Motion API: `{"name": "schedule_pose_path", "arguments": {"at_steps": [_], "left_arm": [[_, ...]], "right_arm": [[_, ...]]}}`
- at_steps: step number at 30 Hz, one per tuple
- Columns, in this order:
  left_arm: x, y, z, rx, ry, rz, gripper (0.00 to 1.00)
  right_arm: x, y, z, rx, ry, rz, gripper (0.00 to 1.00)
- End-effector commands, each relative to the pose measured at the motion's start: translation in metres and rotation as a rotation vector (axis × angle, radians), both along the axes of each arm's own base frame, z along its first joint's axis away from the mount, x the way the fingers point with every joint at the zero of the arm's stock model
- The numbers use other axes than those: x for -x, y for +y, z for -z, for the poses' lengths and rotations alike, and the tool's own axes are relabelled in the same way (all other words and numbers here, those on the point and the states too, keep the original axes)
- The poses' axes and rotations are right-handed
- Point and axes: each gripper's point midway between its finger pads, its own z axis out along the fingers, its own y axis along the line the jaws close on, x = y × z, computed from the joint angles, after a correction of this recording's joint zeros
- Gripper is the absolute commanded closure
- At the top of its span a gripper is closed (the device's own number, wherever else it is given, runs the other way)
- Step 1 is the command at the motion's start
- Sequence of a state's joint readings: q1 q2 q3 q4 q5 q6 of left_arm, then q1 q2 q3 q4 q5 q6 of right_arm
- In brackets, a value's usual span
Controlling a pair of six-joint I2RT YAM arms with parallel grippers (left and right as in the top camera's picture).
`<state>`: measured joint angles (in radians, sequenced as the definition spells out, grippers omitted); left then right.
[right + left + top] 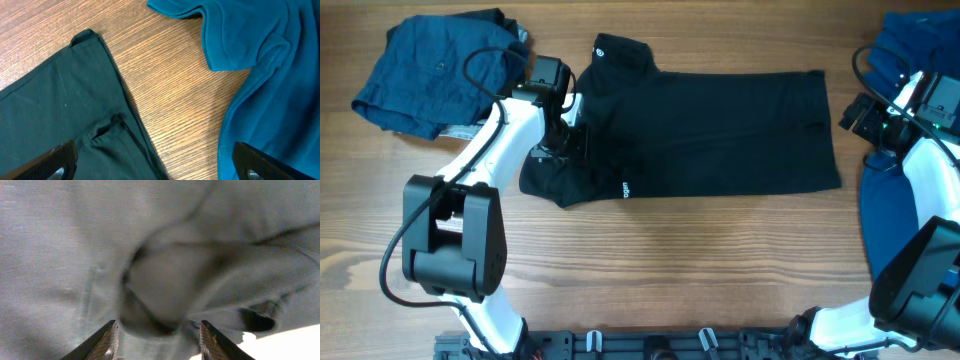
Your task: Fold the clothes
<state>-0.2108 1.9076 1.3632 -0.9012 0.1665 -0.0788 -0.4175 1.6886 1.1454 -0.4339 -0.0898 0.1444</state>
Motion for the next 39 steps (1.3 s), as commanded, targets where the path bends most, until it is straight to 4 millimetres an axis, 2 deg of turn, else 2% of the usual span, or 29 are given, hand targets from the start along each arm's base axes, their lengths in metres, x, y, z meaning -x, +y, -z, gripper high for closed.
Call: {"name": "schedule_pose_path", "arguments": {"at_steps": [1, 4, 11, 19, 24, 27, 28, 33, 35, 39], "left_arm": [[0.009, -0.024, 0.000, 0.115, 0.030, 0.077, 0.46], [0.008, -0.020, 0.001, 0.092, 0.021, 0.096, 0.44], [0.005, 0.002, 0.006, -0.042, 0.010, 0.077, 0.38], [0.005, 0.003, 0.008, -0.044, 0.006, 0.077, 0.42], [0.004, 0.002, 0.017, -0.040, -0.009, 0.069, 0.44], [0.003, 0.002, 0.017, -0.039, -0.012, 0.069, 0.57], [0.003, 0.002, 0.017, -0.039, -0.012, 0.069, 0.66], [0.003, 0.002, 0.017, -0.039, -0.011, 0.065, 0.91], [0.002, 0.001, 0.017, -0.032, -0.011, 0.040, 0.96], [-0.010, -0.001, 0.015, -0.016, -0.053, -0.006, 0.96]], "right_arm": [[-0.003, 0.003, -0.002, -0.004, -0.009, -0.020, 0.00], [-0.003, 0.003, -0.002, -0.004, -0.009, -0.020, 0.00], [-0.003, 0.003, -0.002, -0.004, -0.009, -0.021, 0.00], [-0.003, 0.003, -0.002, -0.003, -0.009, -0.021, 0.00], [-0.003, 0.003, -0.002, -0.004, -0.009, -0.020, 0.00], [-0.003, 0.003, -0.002, -0.003, -0.009, -0.021, 0.00], [-0.003, 0.003, -0.002, -0.003, -0.009, -0.021, 0.00], [-0.003, 0.003, -0.001, -0.004, -0.009, -0.021, 0.00], [-0.003, 0.003, -0.002, -0.003, -0.009, -0.021, 0.00], [-0.003, 0.003, -0.002, -0.003, -0.009, -0.021, 0.00]]}}
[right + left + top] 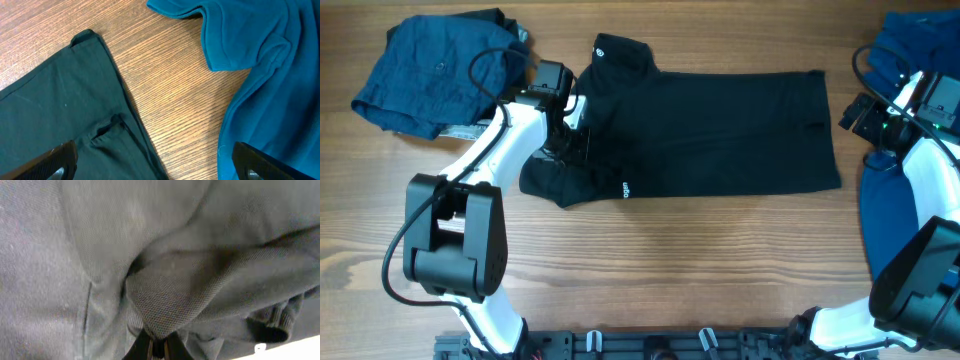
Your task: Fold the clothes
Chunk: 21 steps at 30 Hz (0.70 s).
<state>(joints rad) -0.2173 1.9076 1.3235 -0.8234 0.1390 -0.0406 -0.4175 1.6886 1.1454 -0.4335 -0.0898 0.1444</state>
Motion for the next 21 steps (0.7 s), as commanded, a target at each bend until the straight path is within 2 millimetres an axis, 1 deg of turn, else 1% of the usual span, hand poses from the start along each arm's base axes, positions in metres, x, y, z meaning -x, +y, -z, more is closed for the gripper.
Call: {"name": "schedule_pose_path", "arguments": {"at_steps": [1, 5, 7, 8, 10, 11, 13, 14, 15, 16, 18, 20, 21], "left_arm": [[-0.009, -0.003, 0.005, 0.015, -0.020, -0.065, 0.96], [-0.031, -0.008, -0.001, 0.048, -0.105, -0.109, 0.96], [-0.040, -0.011, -0.004, 0.062, -0.143, -0.117, 0.94], [-0.047, -0.012, -0.006, 0.070, -0.173, -0.116, 0.89], [-0.054, -0.014, -0.009, 0.081, -0.203, -0.122, 0.81], [-0.057, -0.015, -0.010, 0.084, -0.214, -0.121, 0.73], [-0.062, -0.016, -0.011, 0.091, -0.235, -0.121, 0.66], [-0.063, -0.016, -0.010, 0.091, -0.237, -0.121, 0.64], [-0.065, -0.016, -0.011, 0.094, -0.242, -0.130, 0.65], [-0.071, -0.016, -0.014, 0.105, -0.264, -0.157, 0.70], [-0.086, -0.010, -0.029, 0.152, -0.298, -0.277, 0.72], [-0.105, 0.004, -0.054, 0.235, -0.321, -0.447, 0.72], [-0.111, 0.010, -0.064, 0.269, -0.331, -0.486, 0.72]], "right_arm": [[-0.003, 0.003, -0.002, -0.003, -0.009, -0.021, 0.00], [-0.003, 0.003, -0.002, -0.003, -0.009, -0.021, 0.00], [-0.003, 0.003, -0.002, -0.003, -0.009, -0.021, 0.00], [-0.003, 0.003, -0.002, -0.004, -0.009, -0.020, 0.00], [-0.003, 0.003, -0.002, -0.004, -0.009, -0.020, 0.00], [-0.003, 0.003, -0.002, -0.003, -0.009, -0.021, 0.00], [-0.003, 0.003, -0.002, -0.003, -0.009, -0.021, 0.00], [-0.003, 0.003, -0.002, -0.003, -0.009, -0.021, 0.00], [-0.003, 0.003, -0.002, -0.004, -0.009, -0.020, 0.00], [-0.003, 0.003, -0.002, -0.003, -0.009, -0.021, 0.00], [-0.003, 0.003, -0.001, -0.004, -0.009, -0.021, 0.00], [-0.003, 0.003, -0.002, -0.003, -0.009, -0.021, 0.00], [-0.003, 0.003, -0.002, -0.004, -0.009, -0.020, 0.00]]}}
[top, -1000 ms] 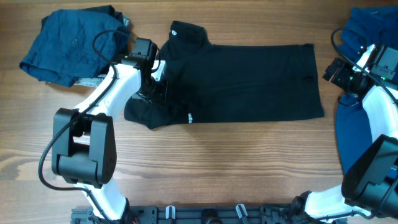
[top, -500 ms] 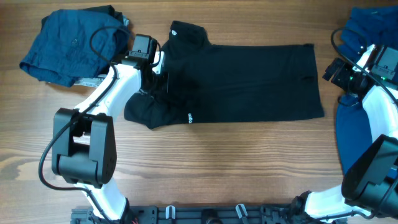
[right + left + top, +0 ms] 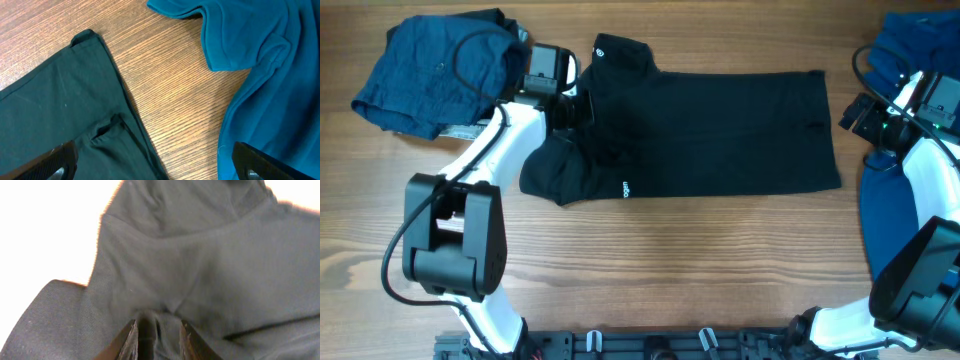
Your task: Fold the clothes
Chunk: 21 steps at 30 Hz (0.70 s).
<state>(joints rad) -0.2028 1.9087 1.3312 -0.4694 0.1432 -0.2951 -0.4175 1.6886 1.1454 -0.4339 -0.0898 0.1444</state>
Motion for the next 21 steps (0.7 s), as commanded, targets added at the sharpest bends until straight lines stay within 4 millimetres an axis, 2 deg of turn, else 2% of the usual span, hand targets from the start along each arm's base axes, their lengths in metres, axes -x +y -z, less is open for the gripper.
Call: {"name": "schedule_pose_path", "arguments": {"at_steps": [1, 5, 7, 9, 10, 11, 13, 15, 17, 19, 21], "left_arm": [[-0.035, 0.031, -0.046, 0.178, -0.054, -0.264, 0.74], [-0.044, 0.071, -0.064, 0.224, -0.078, -0.404, 0.76], [-0.036, 0.107, -0.066, 0.229, -0.052, -0.500, 0.75], [-0.028, 0.133, -0.066, 0.223, -0.029, -0.558, 0.75], [-0.023, 0.145, -0.064, 0.220, -0.015, -0.586, 0.71], [-0.018, 0.159, -0.061, 0.219, 0.004, -0.618, 0.65], [-0.011, 0.177, -0.058, 0.219, 0.024, -0.660, 0.58], [-0.007, 0.183, -0.056, 0.218, 0.037, -0.677, 0.48], [-0.007, 0.183, -0.056, 0.218, 0.037, -0.676, 0.36], [-0.009, 0.179, -0.057, 0.218, 0.033, -0.667, 0.34], [-0.009, 0.175, -0.057, 0.218, 0.034, -0.658, 0.20]], "right_arm": [[-0.003, 0.003, -0.002, -0.003, -0.009, -0.021, 0.00], [-0.003, 0.003, -0.002, -0.004, -0.009, -0.020, 0.00], [-0.007, 0.003, -0.004, -0.009, -0.025, -0.022, 0.00], [-0.016, 0.003, -0.011, -0.007, -0.076, -0.032, 0.00], [-0.023, 0.003, -0.017, -0.006, -0.113, -0.044, 0.00], [-0.029, 0.015, -0.020, -0.066, -0.151, -0.080, 0.00], [-0.032, 0.063, -0.030, -0.308, -0.212, -0.217, 0.00], [-0.035, 0.105, -0.039, -0.406, -0.249, -0.383, 0.00], [-0.038, 0.151, -0.041, -0.385, -0.249, -0.545, 0.00], [-0.036, 0.209, -0.041, -0.350, -0.244, -0.735, 0.00], [-0.030, 0.276, -0.044, -0.317, -0.259, -0.927, 0.00]]}}
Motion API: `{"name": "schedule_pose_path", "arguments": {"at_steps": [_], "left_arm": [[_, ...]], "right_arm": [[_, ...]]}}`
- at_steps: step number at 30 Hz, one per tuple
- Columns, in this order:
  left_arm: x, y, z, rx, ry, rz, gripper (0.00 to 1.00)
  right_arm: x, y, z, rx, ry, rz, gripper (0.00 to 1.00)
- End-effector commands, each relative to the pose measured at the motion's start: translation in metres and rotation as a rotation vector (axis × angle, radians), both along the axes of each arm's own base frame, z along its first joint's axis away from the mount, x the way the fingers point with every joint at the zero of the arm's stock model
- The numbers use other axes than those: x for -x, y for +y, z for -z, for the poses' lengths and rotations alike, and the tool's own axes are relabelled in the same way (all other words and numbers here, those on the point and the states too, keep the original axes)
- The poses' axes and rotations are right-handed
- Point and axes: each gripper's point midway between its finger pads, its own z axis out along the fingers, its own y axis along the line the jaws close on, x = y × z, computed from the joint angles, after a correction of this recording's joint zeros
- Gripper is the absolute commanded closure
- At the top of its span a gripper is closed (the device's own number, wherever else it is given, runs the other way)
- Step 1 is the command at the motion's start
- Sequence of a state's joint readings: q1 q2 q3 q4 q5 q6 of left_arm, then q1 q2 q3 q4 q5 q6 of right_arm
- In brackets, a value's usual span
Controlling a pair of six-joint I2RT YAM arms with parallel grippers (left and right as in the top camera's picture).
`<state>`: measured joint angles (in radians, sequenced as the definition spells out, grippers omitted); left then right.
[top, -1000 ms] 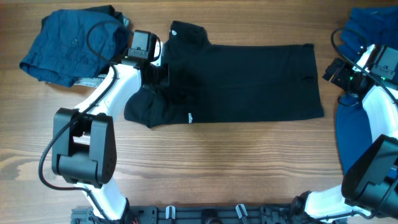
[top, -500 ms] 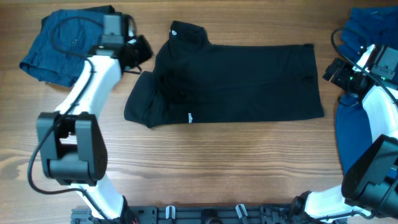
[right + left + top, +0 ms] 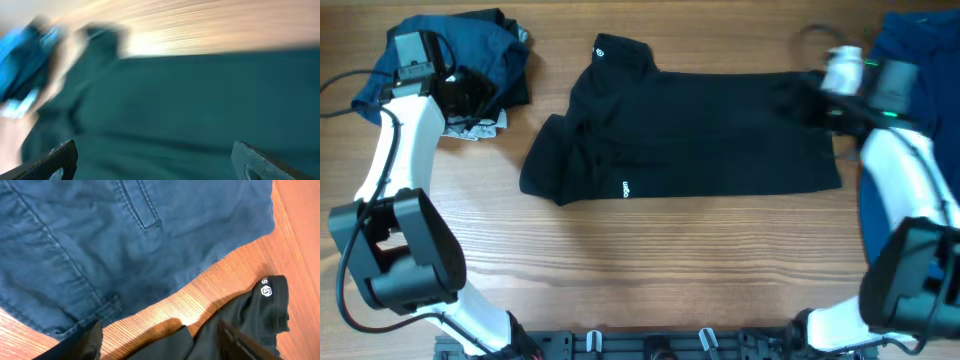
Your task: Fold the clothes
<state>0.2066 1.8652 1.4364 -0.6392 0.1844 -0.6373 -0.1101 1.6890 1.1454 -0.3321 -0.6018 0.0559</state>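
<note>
The black shirt (image 3: 700, 130) lies flat across the table's middle, collar (image 3: 618, 52) at the upper left and left sleeve (image 3: 548, 165) spread toward the near left. My left gripper (image 3: 468, 92) is open, away from the shirt, over the dark blue garment (image 3: 430, 60). In the left wrist view the left gripper (image 3: 162, 341) has nothing between its fingers (image 3: 90, 339); the shirt's collar logo (image 3: 266, 291) shows at the right. My right gripper (image 3: 805, 98), blurred, hovers over the shirt's right end. It is open (image 3: 162, 160) above black cloth (image 3: 175, 100).
A bright blue shirt (image 3: 885, 215) lies along the right edge of the table behind the right arm. The dark blue garment (image 3: 100, 240) is bunched at the far left corner, with a bit of pale cloth (image 3: 475, 128) under it. Bare wood (image 3: 670, 270) spans the near side.
My left gripper has let go of the black shirt and now stands open over the dark blue garment at the far left. My right gripper has moved left, over the shirt's right end.
My left gripper was open over a fold at the shirt's left sleeve, then shut on that fold, then held it nearer the collar. Now the fold is released and the sleeve lies spread. The right arm stayed beside the shirt until now.
</note>
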Motion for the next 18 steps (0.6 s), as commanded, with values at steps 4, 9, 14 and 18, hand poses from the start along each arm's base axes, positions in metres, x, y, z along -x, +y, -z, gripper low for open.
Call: {"name": "schedule_pose_path", "arguments": {"at_steps": [4, 9, 14, 18], "left_arm": [[-0.004, -0.022, -0.018, 0.004, -0.042, 0.065, 0.26], [-0.003, -0.061, -0.019, -0.035, -0.077, 0.347, 0.78], [0.001, -0.065, -0.017, -0.034, -0.061, 0.357, 0.61], [0.003, -0.069, -0.015, -0.031, -0.052, 0.366, 0.51]], "right_arm": [[0.020, 0.171, -0.005, 0.042, -0.165, -0.399, 0.00], [0.020, 0.238, 0.042, 0.123, -0.197, -0.422, 0.88], [0.035, 0.273, 0.087, 0.179, -0.203, -0.508, 0.85], [0.043, 0.281, 0.108, 0.254, -0.199, -0.523, 0.82]]}}
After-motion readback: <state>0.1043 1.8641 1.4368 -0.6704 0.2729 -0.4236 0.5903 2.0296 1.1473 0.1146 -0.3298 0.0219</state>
